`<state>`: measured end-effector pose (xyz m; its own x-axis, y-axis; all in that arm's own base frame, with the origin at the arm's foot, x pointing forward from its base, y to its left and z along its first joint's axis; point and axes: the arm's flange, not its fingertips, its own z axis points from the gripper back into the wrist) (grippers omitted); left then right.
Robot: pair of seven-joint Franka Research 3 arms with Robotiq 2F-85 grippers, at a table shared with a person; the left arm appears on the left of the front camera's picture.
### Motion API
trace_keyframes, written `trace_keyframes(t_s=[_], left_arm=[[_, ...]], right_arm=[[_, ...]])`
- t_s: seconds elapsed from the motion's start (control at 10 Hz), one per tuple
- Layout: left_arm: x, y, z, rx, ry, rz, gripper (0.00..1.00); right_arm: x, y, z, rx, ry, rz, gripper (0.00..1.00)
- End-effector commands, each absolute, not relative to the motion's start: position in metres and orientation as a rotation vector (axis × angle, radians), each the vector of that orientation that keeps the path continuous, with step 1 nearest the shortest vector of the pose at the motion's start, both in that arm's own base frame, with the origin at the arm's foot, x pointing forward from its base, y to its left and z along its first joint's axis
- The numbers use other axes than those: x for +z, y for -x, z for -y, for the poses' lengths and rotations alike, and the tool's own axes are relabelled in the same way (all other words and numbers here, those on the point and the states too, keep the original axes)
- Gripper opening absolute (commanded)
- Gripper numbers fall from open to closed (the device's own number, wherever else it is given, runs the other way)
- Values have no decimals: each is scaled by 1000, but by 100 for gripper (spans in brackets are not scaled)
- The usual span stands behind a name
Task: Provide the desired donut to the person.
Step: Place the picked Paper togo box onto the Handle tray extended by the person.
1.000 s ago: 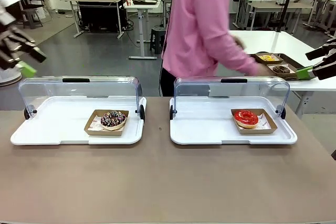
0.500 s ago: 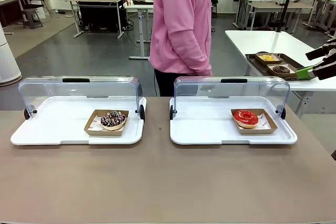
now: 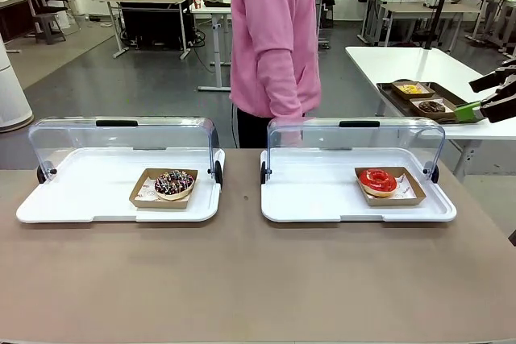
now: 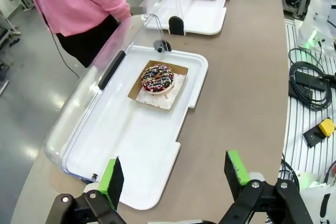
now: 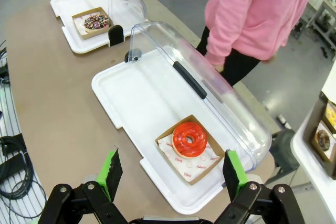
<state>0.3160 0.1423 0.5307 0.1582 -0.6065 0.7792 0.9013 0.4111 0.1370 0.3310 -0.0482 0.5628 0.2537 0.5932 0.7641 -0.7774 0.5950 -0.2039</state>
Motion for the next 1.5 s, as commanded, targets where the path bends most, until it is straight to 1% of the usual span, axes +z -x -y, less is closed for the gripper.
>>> trace_keyframes(t_s=[0.0, 0.5, 0.6, 0.7, 0.8, 1.4], left_arm=[[522, -312, -148, -1123, 402, 972, 100], [519, -316, -146, -1126, 400, 1016, 100], [519, -322, -145, -1115, 407, 1007, 100], [516, -329, -139, -1149, 440, 941, 100], [525, -315, -148, -1113, 416, 980, 100], [525, -315, -148, -1113, 416, 980, 100]], right_arm=[[562, -332, 48, 942, -227, 915, 100], [562, -332, 48, 942, -227, 915, 100], [562, -332, 48, 942, -227, 915, 100], [562, -332, 48, 942, -227, 915, 100], [562, -332, 48, 942, -227, 915, 100], [562, -332, 48, 942, -227, 915, 100]])
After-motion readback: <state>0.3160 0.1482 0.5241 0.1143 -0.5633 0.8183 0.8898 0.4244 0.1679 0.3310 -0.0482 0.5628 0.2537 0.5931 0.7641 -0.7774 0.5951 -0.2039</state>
